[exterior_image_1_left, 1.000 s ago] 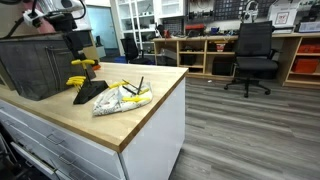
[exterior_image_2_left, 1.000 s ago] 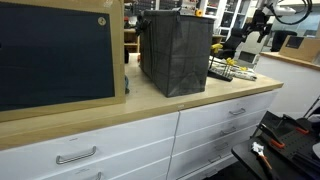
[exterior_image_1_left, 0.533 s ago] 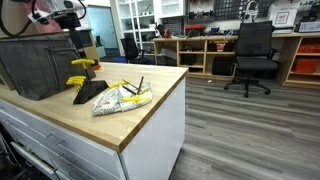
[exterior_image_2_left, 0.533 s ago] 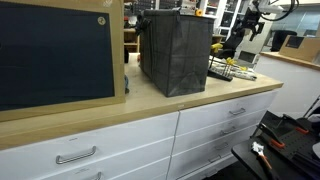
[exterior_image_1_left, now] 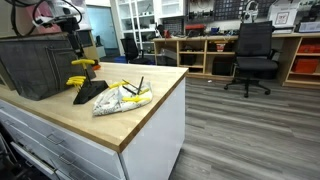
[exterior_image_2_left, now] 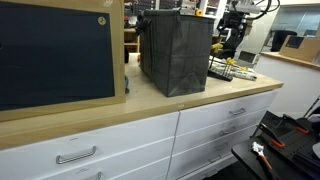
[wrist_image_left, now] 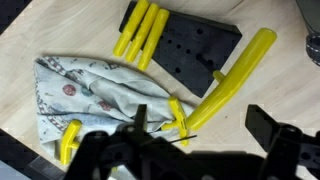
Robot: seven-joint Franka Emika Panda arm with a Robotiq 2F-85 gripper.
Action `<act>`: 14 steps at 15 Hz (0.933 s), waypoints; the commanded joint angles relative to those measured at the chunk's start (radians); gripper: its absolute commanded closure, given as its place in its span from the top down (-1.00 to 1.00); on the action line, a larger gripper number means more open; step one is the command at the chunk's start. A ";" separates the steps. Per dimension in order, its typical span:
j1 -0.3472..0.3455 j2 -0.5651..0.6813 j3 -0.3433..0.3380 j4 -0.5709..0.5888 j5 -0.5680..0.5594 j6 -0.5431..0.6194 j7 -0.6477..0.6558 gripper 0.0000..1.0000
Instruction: Remove one black object from the stand, then turn the stand to the right
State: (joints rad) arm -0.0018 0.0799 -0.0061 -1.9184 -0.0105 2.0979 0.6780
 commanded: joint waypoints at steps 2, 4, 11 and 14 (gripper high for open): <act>0.025 0.046 -0.003 0.089 -0.009 -0.003 0.091 1.00; 0.032 0.041 -0.003 0.103 -0.024 0.003 0.095 1.00; 0.027 0.047 -0.012 0.106 -0.001 -0.059 0.155 1.00; 0.026 0.064 -0.018 0.107 -0.004 -0.081 0.196 1.00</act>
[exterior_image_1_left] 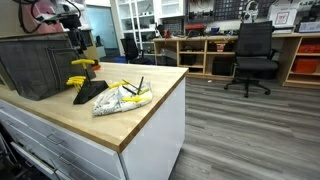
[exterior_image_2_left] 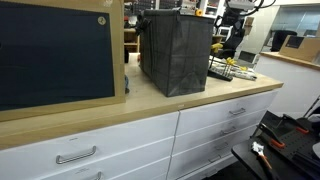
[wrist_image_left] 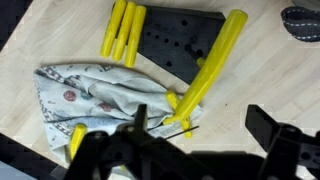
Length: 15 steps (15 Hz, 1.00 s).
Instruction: Remove one black object from the stand, then turn the stand to the right
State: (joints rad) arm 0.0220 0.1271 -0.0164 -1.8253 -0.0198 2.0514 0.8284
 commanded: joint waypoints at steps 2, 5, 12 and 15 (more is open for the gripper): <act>0.003 0.034 -0.012 0.001 0.009 0.034 0.072 1.00; 0.008 0.079 -0.010 0.010 0.017 0.067 0.067 1.00; 0.033 0.111 0.003 -0.007 0.074 0.072 0.074 1.00; 0.049 0.097 0.005 -0.019 0.083 0.081 0.092 1.00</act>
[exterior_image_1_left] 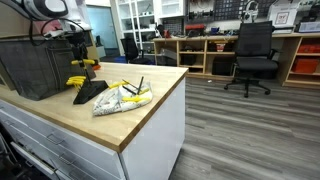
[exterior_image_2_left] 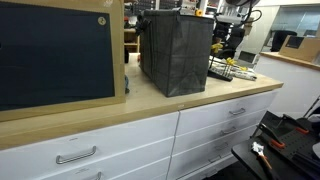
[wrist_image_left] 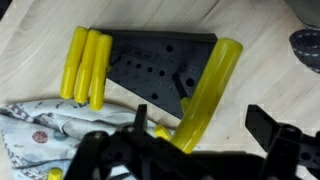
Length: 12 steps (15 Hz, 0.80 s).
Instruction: Remove one black object from the stand, then turn the stand to the right
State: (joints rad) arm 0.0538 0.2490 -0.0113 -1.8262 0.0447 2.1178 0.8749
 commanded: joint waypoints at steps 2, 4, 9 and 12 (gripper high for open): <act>0.024 -0.032 -0.001 -0.021 0.007 0.022 0.059 0.47; 0.030 -0.040 -0.006 -0.024 -0.017 0.033 0.069 0.17; 0.032 -0.075 -0.013 -0.047 -0.095 0.050 0.055 -0.59; 0.035 -0.117 -0.005 -0.078 -0.133 0.042 0.046 -0.94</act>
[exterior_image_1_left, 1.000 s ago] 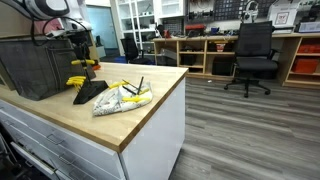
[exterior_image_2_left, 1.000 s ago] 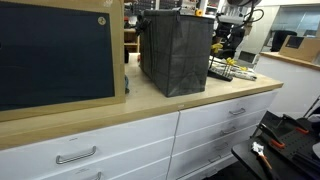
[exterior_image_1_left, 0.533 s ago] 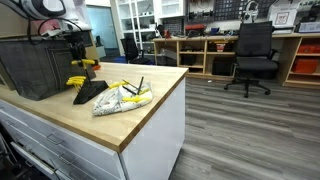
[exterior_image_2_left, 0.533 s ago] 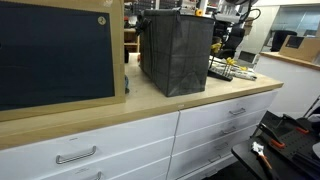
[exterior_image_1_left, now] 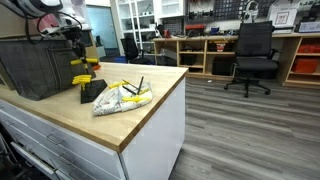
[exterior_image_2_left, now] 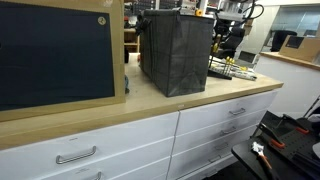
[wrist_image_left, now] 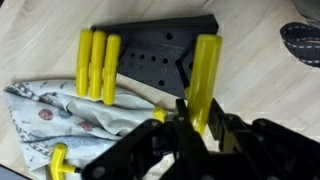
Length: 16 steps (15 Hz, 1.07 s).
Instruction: Remove one black object from the stand, then turn the stand to the right
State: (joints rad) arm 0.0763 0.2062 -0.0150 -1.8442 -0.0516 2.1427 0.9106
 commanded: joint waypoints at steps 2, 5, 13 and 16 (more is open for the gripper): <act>0.018 -0.111 0.008 -0.093 -0.060 0.016 -0.001 -0.89; 0.024 -0.168 0.025 -0.134 -0.084 0.015 -0.004 -0.89; 0.006 -0.237 0.051 -0.189 -0.074 0.006 0.001 -0.89; -0.010 -0.246 0.042 -0.181 -0.074 0.007 0.002 -0.89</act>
State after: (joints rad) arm 0.0879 0.0035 0.0265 -2.0105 -0.1237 2.1428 0.9087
